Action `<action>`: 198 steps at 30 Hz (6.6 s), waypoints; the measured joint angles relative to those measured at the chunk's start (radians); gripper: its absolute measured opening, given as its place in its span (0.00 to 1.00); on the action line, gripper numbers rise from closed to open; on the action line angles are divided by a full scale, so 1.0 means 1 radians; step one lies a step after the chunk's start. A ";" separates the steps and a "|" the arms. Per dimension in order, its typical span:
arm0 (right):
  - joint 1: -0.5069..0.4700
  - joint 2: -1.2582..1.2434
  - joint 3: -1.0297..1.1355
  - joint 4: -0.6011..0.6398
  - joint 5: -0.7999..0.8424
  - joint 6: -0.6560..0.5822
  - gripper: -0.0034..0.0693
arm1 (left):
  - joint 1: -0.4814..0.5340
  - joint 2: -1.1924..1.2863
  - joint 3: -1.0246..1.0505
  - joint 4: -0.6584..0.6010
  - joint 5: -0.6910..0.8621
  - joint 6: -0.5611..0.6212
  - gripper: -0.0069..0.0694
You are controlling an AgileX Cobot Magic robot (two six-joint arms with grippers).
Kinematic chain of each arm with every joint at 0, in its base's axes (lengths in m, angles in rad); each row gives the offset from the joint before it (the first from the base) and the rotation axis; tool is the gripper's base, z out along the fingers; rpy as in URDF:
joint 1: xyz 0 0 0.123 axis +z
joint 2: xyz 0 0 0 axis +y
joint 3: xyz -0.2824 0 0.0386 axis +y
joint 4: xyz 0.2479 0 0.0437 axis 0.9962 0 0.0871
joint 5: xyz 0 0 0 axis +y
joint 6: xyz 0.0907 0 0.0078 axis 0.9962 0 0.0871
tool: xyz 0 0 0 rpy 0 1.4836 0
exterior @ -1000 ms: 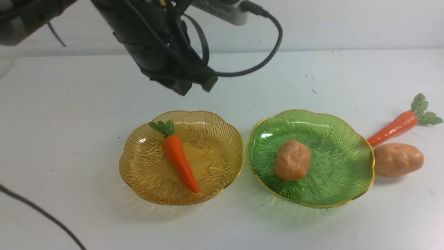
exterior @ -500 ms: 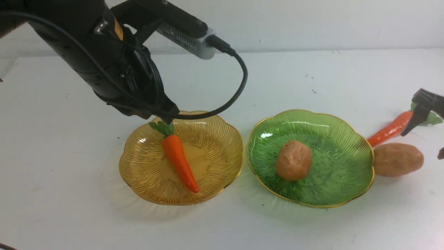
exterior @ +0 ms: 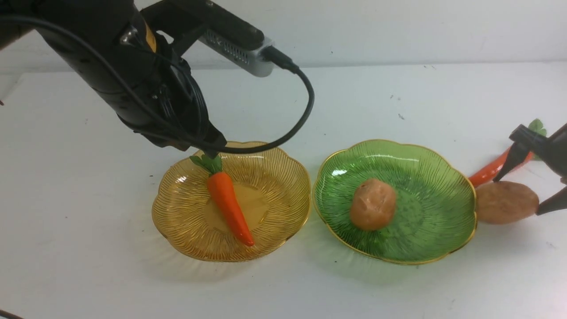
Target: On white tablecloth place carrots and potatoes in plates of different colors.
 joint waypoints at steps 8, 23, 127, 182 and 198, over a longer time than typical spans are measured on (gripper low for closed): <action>0.018 -0.123 -0.120 -0.017 0.045 -0.072 0.81 | 0.000 0.000 0.000 0.000 0.000 0.000 0.09; 0.340 -0.097 -0.150 -0.024 0.042 -0.234 0.81 | 0.000 0.000 0.000 -0.003 0.000 0.000 0.09; 0.859 0.274 -0.780 -0.030 0.105 -0.174 0.90 | 0.000 -0.798 0.310 0.166 0.028 -0.299 0.09; 0.859 -2.047 1.116 -1.134 -0.725 0.635 0.03 | 0.000 -1.328 0.558 0.115 -0.168 -0.368 0.09; 0.859 -2.047 1.116 -1.134 -0.728 0.636 0.03 | 0.000 -1.409 0.777 0.052 -0.368 -0.380 0.09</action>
